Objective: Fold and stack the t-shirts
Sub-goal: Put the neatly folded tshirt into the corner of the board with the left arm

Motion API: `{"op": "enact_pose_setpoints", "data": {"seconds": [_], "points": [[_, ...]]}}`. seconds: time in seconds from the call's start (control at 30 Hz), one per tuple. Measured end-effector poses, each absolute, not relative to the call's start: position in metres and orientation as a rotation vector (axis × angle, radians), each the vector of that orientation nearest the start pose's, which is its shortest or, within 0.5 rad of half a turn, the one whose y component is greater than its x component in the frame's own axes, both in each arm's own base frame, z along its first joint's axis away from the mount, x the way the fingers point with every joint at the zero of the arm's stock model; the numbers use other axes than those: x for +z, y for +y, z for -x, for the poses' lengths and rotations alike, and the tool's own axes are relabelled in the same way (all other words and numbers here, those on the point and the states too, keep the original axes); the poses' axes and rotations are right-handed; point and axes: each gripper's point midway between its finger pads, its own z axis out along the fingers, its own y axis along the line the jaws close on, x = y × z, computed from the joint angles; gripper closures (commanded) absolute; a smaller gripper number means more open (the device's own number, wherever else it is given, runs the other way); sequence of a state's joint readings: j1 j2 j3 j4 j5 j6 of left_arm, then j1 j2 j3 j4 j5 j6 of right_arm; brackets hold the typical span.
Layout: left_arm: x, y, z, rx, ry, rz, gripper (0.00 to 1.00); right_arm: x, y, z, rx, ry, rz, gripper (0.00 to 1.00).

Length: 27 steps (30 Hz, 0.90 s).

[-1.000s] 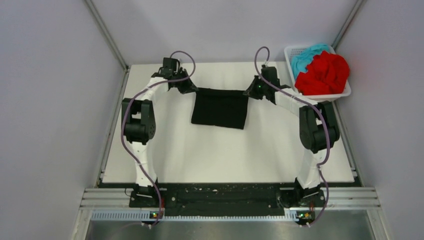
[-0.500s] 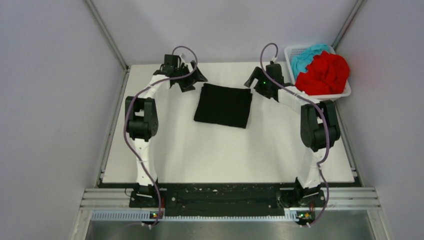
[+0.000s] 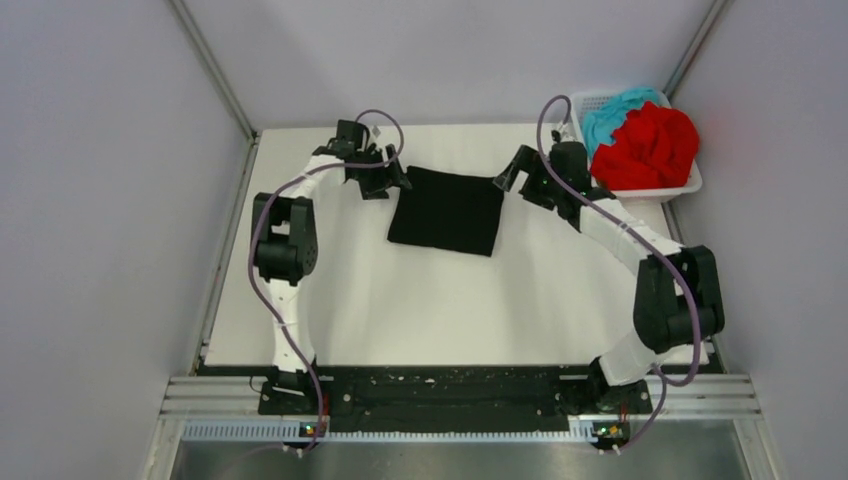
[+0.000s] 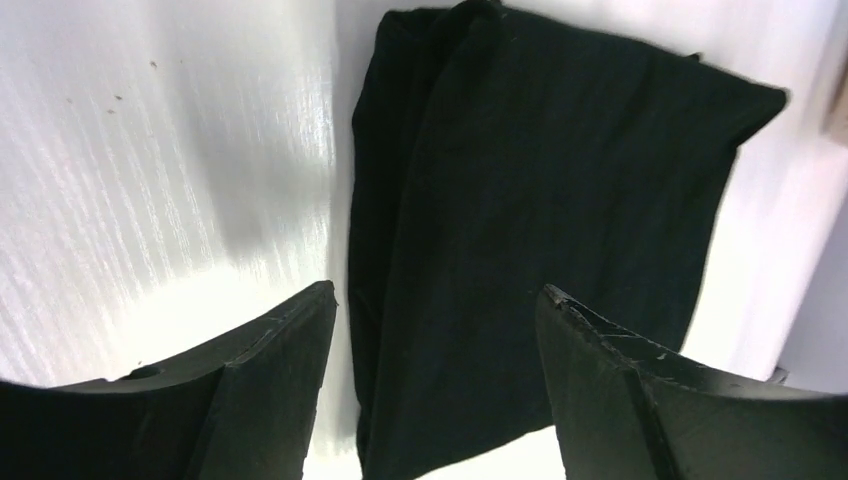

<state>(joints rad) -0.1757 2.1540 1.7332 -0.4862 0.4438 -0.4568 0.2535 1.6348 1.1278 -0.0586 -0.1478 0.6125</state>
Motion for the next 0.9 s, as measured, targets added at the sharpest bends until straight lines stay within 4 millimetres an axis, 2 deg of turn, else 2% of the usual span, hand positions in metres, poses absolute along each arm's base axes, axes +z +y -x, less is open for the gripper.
{"op": "enact_pose_setpoints", "data": {"seconds": [0.1,0.13,0.17,0.37,0.53,0.7,0.8,0.9], "points": [[0.069,-0.186,-0.494,-0.782,2.576,0.145,0.35,0.167,0.160,-0.423,0.657,2.153,-0.289,0.01],[0.060,-0.188,-0.493,-0.770,2.596,0.144,0.45,0.172,0.158,-0.418,0.657,2.142,-0.286,0.01],[0.043,-0.197,-0.490,-0.765,2.634,0.140,0.51,0.182,0.155,-0.409,0.654,2.123,-0.285,0.01],[0.032,-0.206,-0.494,-0.619,2.644,0.127,1.00,0.196,0.141,-0.379,0.623,2.091,-0.292,0.01],[0.032,-0.215,-0.497,-0.473,2.626,0.114,1.00,0.199,0.128,-0.356,0.585,2.076,-0.314,0.01],[0.033,-0.206,-0.497,-0.261,2.620,0.156,1.00,0.200,0.114,-0.344,0.518,2.069,-0.334,0.01],[0.033,-0.186,-0.497,-0.129,2.617,0.196,1.00,0.196,0.108,-0.340,0.480,2.079,-0.340,0.01],[0.034,-0.152,-0.497,0.006,2.614,0.248,1.00,0.188,0.102,-0.337,0.441,2.091,-0.345,0.01]]}}
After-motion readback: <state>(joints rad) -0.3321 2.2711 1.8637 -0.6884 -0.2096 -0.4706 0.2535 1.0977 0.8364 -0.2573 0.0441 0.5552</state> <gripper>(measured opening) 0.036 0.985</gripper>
